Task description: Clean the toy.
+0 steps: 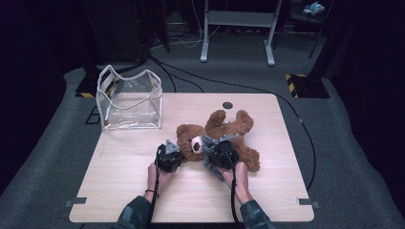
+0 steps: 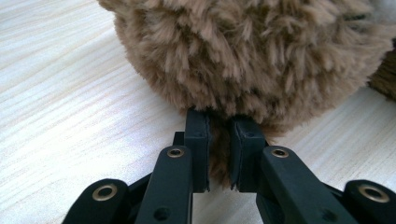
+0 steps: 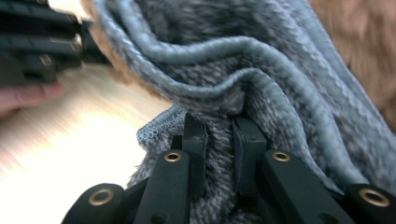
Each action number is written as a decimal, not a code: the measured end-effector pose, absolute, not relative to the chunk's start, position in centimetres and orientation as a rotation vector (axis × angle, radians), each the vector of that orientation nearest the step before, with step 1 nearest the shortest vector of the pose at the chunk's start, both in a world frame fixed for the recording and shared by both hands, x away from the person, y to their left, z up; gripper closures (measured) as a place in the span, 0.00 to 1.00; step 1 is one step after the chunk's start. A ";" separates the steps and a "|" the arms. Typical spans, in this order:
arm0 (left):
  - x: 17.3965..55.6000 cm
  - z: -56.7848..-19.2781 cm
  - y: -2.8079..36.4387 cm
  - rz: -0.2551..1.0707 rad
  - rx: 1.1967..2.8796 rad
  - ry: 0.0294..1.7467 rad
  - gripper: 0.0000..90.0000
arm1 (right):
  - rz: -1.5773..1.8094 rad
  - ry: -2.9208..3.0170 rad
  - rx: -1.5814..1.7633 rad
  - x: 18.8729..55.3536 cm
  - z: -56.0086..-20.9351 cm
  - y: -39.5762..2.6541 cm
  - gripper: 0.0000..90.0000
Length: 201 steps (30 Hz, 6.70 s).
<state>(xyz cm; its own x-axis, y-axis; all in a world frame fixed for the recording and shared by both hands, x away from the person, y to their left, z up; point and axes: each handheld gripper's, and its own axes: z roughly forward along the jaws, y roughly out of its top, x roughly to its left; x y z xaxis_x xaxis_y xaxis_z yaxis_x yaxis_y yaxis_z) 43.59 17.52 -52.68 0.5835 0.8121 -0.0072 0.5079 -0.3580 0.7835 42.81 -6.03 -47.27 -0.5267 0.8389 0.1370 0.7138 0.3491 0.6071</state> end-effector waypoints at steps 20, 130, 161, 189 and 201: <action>43.7 -52.7 17.6 0.489 2.029 1.057 0.87 | 1.023 2.491 1.285 43.1 -47.1 -3.9 0.87; 42.4 -46.7 9.6 0.474 1.989 0.864 0.79 | 0.974 1.925 1.599 39.2 -43.9 -21.7 0.87; 47.0 -42.3 9.9 0.356 2.102 0.847 0.78 | 1.001 2.108 1.349 46.9 -42.7 -8.5 0.87; 48.4 -41.5 10.5 0.312 2.130 0.834 0.78 | 1.031 2.068 1.348 47.6 -40.2 -10.5 0.86; 48.6 -41.4 11.2 0.280 2.138 0.824 0.78 | 0.898 1.981 1.515 50.4 -41.3 -11.9 0.87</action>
<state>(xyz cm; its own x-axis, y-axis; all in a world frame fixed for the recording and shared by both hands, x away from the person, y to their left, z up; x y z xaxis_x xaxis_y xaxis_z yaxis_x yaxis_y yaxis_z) 48.57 11.19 -41.39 0.7621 0.6430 -0.0763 0.4633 -0.4592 0.7580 50.41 -11.88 -41.34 -0.2669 0.9637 0.0119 0.6440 0.1692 0.7461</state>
